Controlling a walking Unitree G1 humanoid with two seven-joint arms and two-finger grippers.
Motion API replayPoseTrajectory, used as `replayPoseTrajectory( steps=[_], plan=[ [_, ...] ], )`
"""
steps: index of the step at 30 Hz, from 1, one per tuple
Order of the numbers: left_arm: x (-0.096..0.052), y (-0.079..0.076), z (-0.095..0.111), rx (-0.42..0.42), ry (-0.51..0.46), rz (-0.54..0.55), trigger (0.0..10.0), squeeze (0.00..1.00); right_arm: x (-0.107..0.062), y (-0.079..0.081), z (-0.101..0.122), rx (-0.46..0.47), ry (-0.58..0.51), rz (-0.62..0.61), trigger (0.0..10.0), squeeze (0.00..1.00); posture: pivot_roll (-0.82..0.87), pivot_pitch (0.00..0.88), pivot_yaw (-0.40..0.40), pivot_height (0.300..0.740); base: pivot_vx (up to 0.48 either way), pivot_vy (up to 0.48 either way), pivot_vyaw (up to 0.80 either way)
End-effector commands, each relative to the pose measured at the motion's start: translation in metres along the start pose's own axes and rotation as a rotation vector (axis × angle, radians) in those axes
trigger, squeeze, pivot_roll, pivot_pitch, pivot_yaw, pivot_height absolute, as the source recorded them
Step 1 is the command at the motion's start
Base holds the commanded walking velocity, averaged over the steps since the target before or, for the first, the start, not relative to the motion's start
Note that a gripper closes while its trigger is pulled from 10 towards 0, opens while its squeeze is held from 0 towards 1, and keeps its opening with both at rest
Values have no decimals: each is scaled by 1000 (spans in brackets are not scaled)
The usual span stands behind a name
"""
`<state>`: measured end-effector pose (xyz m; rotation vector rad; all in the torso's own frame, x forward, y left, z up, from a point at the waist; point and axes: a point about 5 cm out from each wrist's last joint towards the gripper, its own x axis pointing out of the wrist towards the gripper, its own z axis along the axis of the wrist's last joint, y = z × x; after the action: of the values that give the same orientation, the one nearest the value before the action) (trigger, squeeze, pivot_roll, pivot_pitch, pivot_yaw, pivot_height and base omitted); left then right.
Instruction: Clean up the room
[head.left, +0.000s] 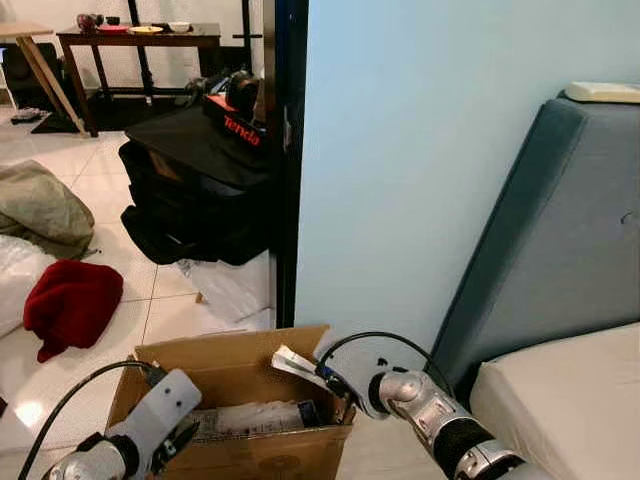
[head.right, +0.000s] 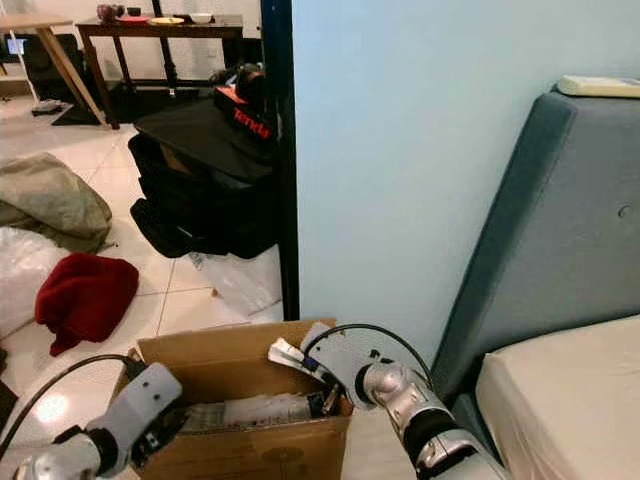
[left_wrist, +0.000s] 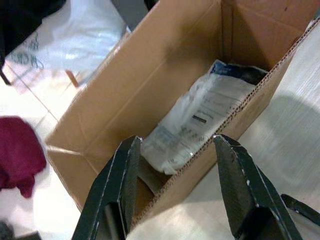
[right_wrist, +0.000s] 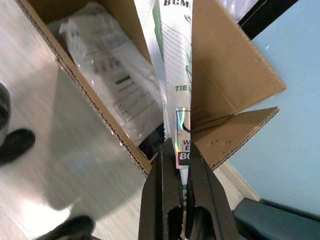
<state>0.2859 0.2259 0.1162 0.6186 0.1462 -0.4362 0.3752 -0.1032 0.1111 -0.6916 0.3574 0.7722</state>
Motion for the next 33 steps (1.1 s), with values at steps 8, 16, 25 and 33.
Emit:
replayPoseTrajectory(
  steps=[8, 16, 25, 33],
  plan=[
    [-6, -10, 7, 89, -45, -158, 10000, 0, 8, 9, 9, -137, 27, 6, 10000, 0, 25, 296, -91, 622, 0, 0, 0],
    [-7, -17, 7, 87, -55, -184, 10000, 0, 14, 16, 19, -169, 10, -4, 10000, 0, 31, 295, -92, 622, 0, 0, 0],
    [-7, -18, 8, 86, -62, -190, 10000, 0, 17, 16, 25, -245, 12, -44, 10000, 0, 33, 292, -94, 622, 0, 0, 0],
    [-7, -18, 8, 86, -63, -188, 10000, 0, 16, 14, 25, -262, 19, -68, 10000, 388, 33, 285, -91, 622, 0, 0, 0]
  ],
)
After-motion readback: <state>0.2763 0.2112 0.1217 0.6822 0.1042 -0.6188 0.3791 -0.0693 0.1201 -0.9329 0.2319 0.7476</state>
